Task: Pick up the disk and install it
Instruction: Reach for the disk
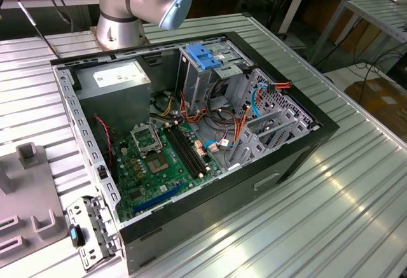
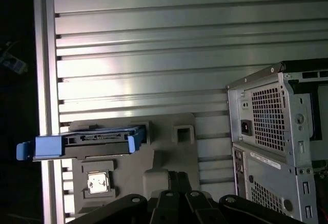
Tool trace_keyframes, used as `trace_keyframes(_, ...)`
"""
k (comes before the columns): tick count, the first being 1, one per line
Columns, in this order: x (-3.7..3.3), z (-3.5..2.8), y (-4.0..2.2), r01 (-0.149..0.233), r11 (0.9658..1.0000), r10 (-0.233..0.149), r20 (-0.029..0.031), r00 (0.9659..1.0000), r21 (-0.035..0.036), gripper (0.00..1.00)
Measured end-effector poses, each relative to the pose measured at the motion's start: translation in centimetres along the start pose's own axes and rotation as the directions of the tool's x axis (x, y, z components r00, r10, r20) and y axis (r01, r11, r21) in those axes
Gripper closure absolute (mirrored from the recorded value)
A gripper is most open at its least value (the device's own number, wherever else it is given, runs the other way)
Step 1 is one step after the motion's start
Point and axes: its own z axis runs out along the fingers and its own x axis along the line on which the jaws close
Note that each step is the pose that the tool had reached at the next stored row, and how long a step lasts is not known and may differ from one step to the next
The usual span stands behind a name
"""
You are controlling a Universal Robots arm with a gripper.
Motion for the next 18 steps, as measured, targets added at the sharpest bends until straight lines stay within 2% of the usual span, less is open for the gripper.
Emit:
trace_keyframes(7,1.49,0.03,-0.12,0.000,1.0000,0.000,-0.0005,1.0000,0.0001,0.89)
trace_keyframes(14,3.53,0.05,-0.09,0.000,1.0000,0.000,-0.0007,1.0000,0.0001,0.89)
trace_keyframes(18,5.02,0.08,0.12,0.000,1.0000,0.000,-0.0007,1.0000,0.0001,0.89)
